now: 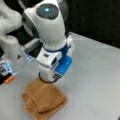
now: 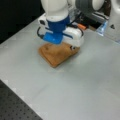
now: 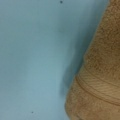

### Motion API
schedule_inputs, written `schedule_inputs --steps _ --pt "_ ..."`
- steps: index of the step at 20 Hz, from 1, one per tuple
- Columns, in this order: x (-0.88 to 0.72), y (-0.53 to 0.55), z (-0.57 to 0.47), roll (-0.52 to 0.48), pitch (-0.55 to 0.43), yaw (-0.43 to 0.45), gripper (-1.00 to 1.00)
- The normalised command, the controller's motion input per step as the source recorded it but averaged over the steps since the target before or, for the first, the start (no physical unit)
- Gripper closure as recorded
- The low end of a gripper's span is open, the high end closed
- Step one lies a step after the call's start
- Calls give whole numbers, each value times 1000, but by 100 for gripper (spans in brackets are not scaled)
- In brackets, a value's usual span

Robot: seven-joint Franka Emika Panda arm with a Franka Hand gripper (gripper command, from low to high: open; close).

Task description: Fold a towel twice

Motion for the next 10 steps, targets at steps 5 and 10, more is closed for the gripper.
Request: schedule_inputs --steps 5,10 --pt "-308 304 -189 -83 -269 -164 -100" --pt "-242 176 -155 -74 -254 -111 -100"
